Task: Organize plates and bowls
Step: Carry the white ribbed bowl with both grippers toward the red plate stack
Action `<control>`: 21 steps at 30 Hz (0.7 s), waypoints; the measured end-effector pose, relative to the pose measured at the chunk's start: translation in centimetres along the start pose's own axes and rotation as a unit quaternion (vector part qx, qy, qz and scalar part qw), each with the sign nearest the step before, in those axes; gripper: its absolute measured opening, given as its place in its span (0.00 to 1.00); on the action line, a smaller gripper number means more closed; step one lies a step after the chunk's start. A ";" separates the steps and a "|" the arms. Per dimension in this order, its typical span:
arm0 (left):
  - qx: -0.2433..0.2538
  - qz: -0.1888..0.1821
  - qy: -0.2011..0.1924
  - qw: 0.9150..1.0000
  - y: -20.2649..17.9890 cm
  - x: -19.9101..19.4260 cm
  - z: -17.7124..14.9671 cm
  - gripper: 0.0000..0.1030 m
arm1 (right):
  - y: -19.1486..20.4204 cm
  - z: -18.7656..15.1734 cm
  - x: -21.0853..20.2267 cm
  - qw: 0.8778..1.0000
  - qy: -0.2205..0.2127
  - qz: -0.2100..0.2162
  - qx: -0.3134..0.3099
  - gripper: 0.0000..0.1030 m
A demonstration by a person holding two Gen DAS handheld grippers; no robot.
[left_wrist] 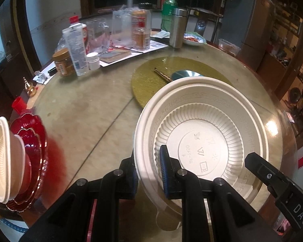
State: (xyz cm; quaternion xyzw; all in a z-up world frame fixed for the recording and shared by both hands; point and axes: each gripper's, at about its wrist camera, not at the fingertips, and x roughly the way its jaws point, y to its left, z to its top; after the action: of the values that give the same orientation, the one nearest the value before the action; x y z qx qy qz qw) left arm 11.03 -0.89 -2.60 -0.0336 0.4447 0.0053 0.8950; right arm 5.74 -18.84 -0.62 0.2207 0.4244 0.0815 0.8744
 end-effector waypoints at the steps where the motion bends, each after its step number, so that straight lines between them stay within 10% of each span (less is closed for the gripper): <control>1: -0.002 0.000 -0.001 1.000 0.3 -0.2 -0.1 0.17 | 0.3 -0.1 0.0 1.000 0.000 0.001 -0.002 0.13; 21: -0.029 0.004 -0.014 0.999 3.9 -1.8 -1.2 0.17 | 3.8 -1.2 -0.2 0.999 -0.001 0.015 -0.041 0.13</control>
State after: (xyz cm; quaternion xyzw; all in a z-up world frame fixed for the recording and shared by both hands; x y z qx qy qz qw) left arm 8.86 2.95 -2.11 -0.0578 0.4322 0.0228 0.8996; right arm 4.84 -15.13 0.55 0.1910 0.4162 0.1117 0.8819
